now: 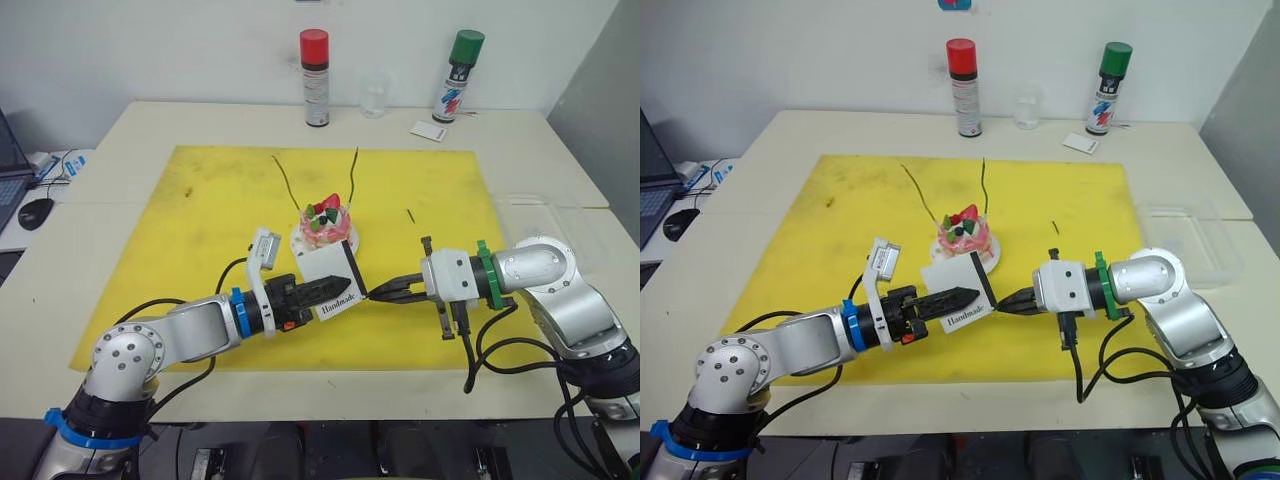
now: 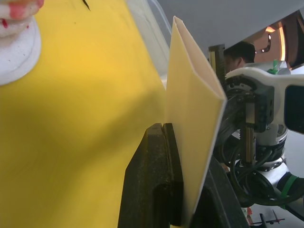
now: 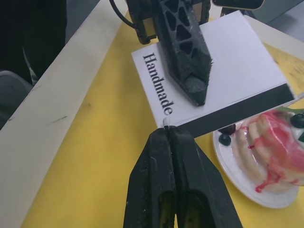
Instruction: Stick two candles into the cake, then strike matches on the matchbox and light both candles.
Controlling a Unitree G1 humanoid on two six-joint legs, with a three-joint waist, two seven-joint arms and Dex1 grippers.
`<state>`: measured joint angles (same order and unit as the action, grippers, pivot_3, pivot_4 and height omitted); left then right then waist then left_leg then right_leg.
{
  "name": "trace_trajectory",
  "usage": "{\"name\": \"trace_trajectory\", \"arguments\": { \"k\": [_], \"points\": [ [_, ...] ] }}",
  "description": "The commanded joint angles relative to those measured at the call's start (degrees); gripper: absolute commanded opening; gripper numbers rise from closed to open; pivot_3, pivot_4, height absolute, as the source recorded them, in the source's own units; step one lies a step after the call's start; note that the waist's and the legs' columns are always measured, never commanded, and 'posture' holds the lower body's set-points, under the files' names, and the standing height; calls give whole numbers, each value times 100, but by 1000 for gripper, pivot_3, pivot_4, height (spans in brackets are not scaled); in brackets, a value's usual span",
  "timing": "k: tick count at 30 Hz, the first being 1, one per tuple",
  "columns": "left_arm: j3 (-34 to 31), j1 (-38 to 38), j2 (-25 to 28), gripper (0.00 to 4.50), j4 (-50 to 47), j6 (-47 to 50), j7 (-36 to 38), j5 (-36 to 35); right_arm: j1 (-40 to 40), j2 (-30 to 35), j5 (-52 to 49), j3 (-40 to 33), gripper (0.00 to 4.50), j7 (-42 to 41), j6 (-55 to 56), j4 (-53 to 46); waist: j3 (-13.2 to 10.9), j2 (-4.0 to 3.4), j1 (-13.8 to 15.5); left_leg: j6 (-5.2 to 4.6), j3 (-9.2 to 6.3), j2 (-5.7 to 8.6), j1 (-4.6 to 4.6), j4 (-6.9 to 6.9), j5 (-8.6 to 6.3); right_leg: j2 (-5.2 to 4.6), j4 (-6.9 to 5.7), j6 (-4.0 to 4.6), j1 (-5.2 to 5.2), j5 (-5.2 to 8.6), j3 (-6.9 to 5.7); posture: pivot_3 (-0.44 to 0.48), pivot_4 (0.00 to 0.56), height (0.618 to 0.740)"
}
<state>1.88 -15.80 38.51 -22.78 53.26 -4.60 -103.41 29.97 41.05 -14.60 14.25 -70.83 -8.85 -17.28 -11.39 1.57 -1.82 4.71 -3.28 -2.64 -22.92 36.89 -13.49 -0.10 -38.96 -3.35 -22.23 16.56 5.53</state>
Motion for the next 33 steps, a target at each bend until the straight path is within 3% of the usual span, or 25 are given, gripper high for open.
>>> {"name": "trace_trajectory", "arguments": {
  "k": [1, 26, 29, 33],
  "points": [
    [-56, -34, 3, 0, -215, -5, 45, -52, 74, 4, -47, -130, 22, 52, 4, -110, 0, 0, 3, 0, 0, 0, 0, 0, 0, 0, 0, 0, 0, 0, -1, 0, 150, 740],
    [-53, -40, 92, 0, -306, 9, 103, -225, -58, 111, 102, -78, 22, 46, 174, 24, 0, 0, 4, 0, 0, 0, -1, 0, 0, 0, 1, 0, 0, 0, 0, 0, 150, 740],
    [16, -255, -86, 0, -257, -103, 6, -408, -118, 57, 333, 151, 22, 19, 382, 115, 0, 0, 5, 0, 0, 0, -1, 0, 0, 0, 1, 0, 0, 0, 0, 0, 150, 740],
    [-55, -1100, -465, 0, -29, -201, -78, -917, -185, 221, 783, 559, 22, -353, 871, 376, -1, 6, 45, 0, -2, 1, -2, 4, 0, 0, 1, -1, 1, 0, -4, 0, 150, 740]
  ]
}}
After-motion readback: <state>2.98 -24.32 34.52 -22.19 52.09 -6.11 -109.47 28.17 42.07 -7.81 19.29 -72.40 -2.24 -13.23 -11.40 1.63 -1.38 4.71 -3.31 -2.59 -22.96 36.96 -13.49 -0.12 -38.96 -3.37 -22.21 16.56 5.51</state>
